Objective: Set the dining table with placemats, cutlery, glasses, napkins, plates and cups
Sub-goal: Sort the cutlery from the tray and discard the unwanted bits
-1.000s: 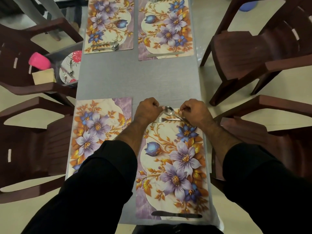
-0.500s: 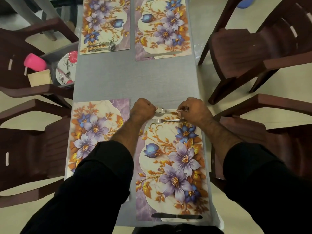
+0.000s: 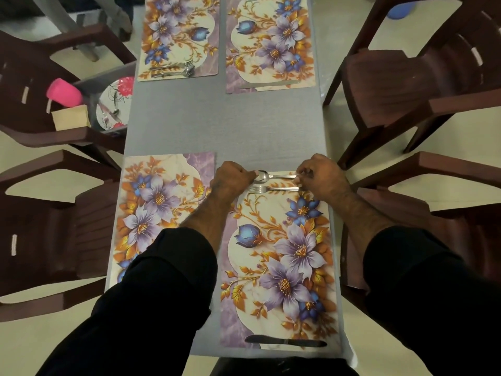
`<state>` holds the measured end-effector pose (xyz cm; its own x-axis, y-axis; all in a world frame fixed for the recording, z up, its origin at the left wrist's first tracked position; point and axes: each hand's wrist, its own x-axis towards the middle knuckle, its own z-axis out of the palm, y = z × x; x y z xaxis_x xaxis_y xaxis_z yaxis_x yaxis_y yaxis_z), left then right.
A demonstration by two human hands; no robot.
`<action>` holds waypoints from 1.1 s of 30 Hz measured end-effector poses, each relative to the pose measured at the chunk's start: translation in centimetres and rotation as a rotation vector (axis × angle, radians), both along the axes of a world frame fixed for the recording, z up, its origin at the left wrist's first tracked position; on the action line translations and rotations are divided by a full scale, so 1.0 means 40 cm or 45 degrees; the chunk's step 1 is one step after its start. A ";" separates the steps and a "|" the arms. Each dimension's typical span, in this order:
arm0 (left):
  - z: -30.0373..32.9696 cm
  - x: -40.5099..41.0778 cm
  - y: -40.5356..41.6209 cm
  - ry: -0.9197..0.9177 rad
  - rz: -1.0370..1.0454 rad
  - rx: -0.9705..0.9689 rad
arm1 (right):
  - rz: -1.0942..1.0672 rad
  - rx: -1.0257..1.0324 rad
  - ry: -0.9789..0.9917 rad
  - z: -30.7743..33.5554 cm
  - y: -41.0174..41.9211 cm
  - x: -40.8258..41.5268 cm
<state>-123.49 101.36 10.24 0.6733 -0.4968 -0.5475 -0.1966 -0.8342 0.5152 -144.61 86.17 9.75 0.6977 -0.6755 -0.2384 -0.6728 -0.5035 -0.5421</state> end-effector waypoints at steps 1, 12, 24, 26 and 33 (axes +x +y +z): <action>0.010 0.000 0.008 -0.022 -0.004 0.010 | -0.041 0.000 -0.040 0.003 -0.002 -0.006; 0.115 0.001 0.281 -0.227 0.035 -0.050 | -0.380 -0.102 -0.266 0.099 0.140 -0.064; 0.239 -0.069 0.927 -0.325 0.193 -0.438 | 0.146 -0.071 -0.423 0.206 0.784 0.133; 0.247 -0.068 1.081 -0.362 0.282 -0.517 | 0.227 -0.091 -0.481 0.234 0.917 0.158; 0.323 -0.094 1.576 -0.457 0.541 -0.483 | 0.479 -0.056 -0.481 0.284 1.350 0.261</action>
<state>-127.25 164.41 23.17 0.9605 -0.2623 -0.0931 -0.1049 -0.6509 0.7519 -134.16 140.18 21.09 0.9254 -0.3659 0.0992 -0.2032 -0.6998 -0.6848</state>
